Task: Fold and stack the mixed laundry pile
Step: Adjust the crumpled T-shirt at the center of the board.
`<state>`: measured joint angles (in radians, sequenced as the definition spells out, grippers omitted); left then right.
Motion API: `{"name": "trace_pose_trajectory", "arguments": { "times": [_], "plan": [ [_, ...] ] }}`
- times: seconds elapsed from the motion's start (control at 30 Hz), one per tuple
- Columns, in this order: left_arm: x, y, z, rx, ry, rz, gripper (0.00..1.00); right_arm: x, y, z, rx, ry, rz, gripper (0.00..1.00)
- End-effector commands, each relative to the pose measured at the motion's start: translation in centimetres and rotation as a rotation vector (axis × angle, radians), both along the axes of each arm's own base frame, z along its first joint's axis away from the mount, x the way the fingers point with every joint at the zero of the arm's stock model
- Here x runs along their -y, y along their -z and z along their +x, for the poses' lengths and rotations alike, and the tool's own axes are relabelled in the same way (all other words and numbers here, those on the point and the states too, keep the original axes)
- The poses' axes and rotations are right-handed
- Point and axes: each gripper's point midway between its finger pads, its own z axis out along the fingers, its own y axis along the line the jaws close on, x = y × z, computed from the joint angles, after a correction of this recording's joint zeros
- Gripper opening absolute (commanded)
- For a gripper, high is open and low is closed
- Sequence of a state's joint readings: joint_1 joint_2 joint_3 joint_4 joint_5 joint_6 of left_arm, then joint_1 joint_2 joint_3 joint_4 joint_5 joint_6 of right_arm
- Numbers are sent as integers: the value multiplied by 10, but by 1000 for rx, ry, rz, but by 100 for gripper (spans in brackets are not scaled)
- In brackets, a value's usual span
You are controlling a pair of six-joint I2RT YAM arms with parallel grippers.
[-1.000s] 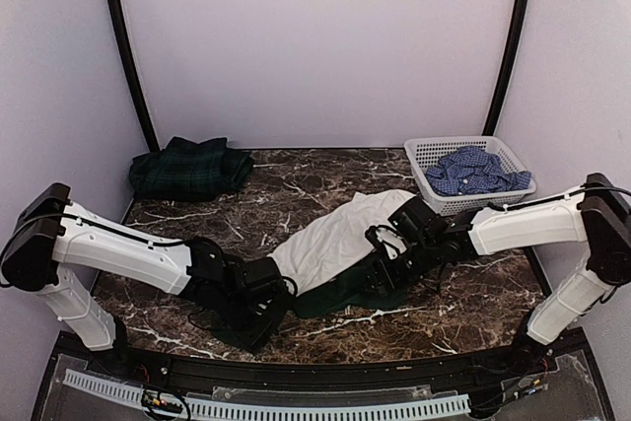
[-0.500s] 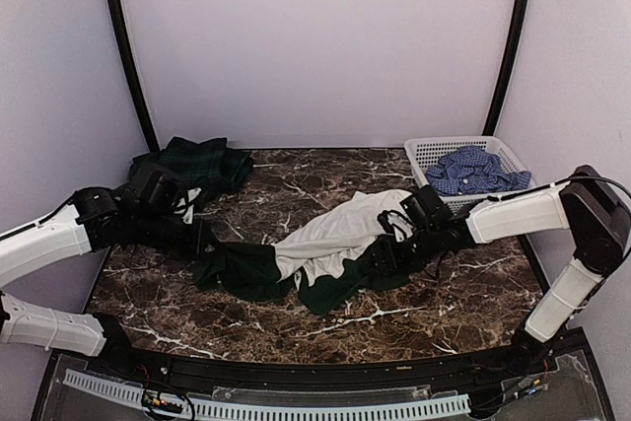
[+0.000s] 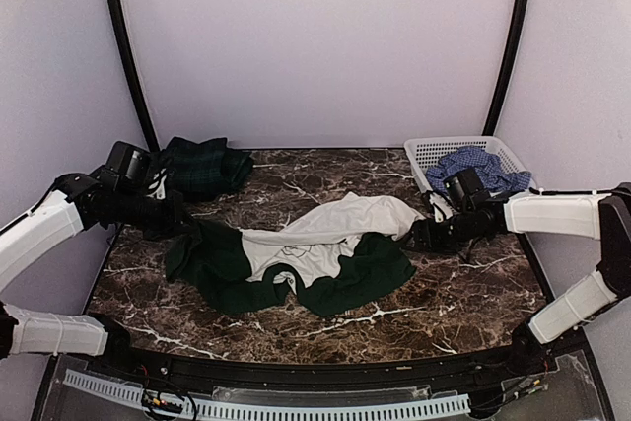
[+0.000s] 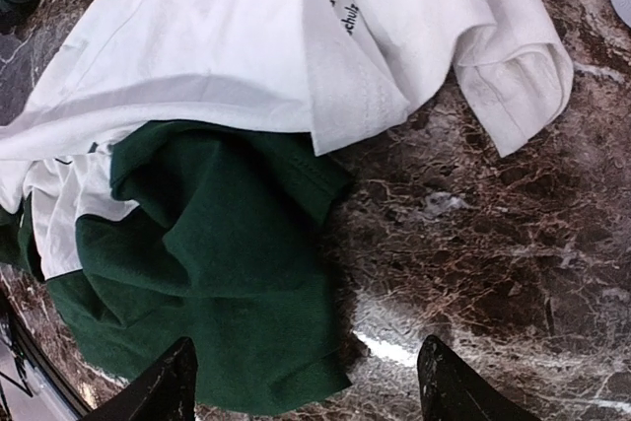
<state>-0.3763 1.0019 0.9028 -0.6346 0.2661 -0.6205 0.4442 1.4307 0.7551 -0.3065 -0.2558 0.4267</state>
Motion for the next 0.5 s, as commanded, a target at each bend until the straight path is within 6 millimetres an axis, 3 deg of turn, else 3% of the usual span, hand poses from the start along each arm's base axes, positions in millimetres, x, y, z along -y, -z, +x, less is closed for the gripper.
{"name": "trace_pose_trajectory", "arguments": {
  "times": [0.0,0.13,0.2,0.23,0.3,0.43,0.47],
  "plan": [
    [-16,32,4,-95,-37,94,0,-11,-24,-6,57,-118,40,73],
    [-29,44,22,-97,-82,135,3,-15,-28,-14,41,-155,69,72],
    [-21,39,29,-50,-14,166,25,-13,-32,-18,48,-146,74,74],
    [-18,31,35,6,17,200,44,-13,-37,-19,56,-143,80,74],
    [1,12,39,118,103,237,63,-12,-45,-20,72,-137,93,75],
    [57,-19,32,247,297,220,74,-5,-52,-14,80,-103,104,75],
    [76,-14,27,245,361,229,74,-3,-55,-11,86,-90,110,76]
  ]
}}
